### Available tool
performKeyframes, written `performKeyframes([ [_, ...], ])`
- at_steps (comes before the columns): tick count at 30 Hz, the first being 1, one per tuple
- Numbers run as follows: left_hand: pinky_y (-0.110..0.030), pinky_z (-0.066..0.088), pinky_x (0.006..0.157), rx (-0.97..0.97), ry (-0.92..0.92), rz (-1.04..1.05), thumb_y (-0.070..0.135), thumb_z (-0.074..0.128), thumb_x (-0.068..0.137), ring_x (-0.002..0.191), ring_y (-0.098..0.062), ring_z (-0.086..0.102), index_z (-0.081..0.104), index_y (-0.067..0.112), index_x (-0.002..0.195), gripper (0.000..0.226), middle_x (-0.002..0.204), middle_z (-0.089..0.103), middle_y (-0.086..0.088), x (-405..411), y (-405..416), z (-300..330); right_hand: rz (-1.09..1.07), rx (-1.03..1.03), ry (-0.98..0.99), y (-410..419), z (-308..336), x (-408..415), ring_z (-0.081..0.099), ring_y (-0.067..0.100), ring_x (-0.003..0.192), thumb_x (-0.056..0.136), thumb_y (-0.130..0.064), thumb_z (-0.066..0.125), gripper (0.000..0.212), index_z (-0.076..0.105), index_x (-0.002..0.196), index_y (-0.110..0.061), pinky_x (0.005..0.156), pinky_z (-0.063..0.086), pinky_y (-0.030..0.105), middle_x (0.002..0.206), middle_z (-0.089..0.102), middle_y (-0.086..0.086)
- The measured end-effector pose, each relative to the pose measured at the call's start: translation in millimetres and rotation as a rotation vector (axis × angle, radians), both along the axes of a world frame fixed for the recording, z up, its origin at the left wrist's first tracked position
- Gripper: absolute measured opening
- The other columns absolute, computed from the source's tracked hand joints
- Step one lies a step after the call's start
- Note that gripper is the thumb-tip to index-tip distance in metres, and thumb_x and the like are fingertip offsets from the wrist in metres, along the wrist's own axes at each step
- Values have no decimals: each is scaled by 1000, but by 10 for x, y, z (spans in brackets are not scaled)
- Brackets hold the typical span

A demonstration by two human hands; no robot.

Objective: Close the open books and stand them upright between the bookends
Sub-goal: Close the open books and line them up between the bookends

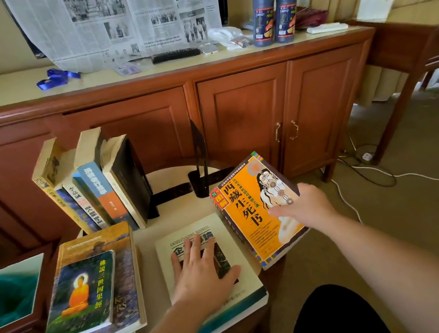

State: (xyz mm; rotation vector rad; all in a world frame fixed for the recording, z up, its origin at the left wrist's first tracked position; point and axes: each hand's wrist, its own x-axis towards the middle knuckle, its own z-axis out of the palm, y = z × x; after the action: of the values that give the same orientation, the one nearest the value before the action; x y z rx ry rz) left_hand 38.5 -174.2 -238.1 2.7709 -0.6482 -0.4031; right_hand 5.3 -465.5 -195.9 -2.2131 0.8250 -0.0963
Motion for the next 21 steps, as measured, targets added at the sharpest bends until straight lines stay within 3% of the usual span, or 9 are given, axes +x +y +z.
performKeyframes([
  [3, -55, -14, 127, -100, 82, 48, 79, 45, 93, 160, -23, -18, 4, 32, 168, 97, 176, -8, 0, 26, -37, 109, -52, 41, -168, 118, 132, -165, 61, 3, 86, 62, -54, 95, 66, 60, 106, -19, 65, 49, 27, 99, 67, -8],
  [7, -49, 28, 125, -385, 236, 131, 77, 55, 88, 159, -25, 20, 2, 29, 168, 107, 175, 11, 1, 12, -128, 417, -82, 74, -335, 250, 328, -286, 67, 9, 86, 62, -45, 98, 60, 62, 101, -17, 65, 49, 27, 95, 71, -9],
  [10, -49, 37, 119, -721, 449, 178, 75, 67, 79, 153, -26, 35, 3, 29, 168, 119, 173, 22, -1, 64, -199, 682, -57, 104, -408, 334, 420, -320, 71, 6, 83, 64, -40, 99, 49, 67, 98, -23, 61, 51, 23, 92, 75, -10],
  [12, -51, 39, 118, -987, 607, 182, 62, 75, 84, 144, -24, 49, 26, 26, 165, 102, 165, 42, -5, 135, -209, 905, -28, 130, -468, 419, 493, -332, 72, 2, 80, 64, -37, 99, 48, 69, 98, -24, 61, 52, 20, 90, 77, -11],
  [14, -51, 47, 109, -1192, 687, 178, 34, 69, 98, 124, -26, 67, 53, 21, 146, 52, 142, 66, -7, 224, -159, 1147, 3, 156, -511, 498, 528, -319, 72, 0, 80, 65, -34, 99, 46, 70, 99, -24, 63, 53, 18, 89, 77, -14],
  [15, -53, 51, 105, -1244, 698, 166, 24, 65, 101, 119, -29, 70, 57, 18, 140, 40, 134, 71, -8, 259, -114, 1243, 24, 181, -523, 545, 544, -304, 72, 0, 82, 66, -33, 98, 46, 71, 102, -25, 68, 55, 21, 91, 78, -15],
  [18, -59, 56, 97, -1225, 615, 72, 14, 65, 102, 117, -32, 72, 53, 18, 140, 40, 131, 73, -7, 301, 79, 1398, 102, 246, -509, 685, 535, -218, 73, 5, 99, 65, -49, 95, 67, 67, 122, -26, 88, 60, 37, 107, 77, -14],
  [21, -49, 60, 89, -1163, 536, 28, 5, 68, 98, 114, -29, 73, 56, 22, 135, 42, 126, 75, -4, 317, 299, 1465, 188, 239, -469, 877, 555, -95, 71, -4, 93, 73, -44, 92, 60, 65, 123, -26, 82, 58, 23, 105, 77, -16],
])
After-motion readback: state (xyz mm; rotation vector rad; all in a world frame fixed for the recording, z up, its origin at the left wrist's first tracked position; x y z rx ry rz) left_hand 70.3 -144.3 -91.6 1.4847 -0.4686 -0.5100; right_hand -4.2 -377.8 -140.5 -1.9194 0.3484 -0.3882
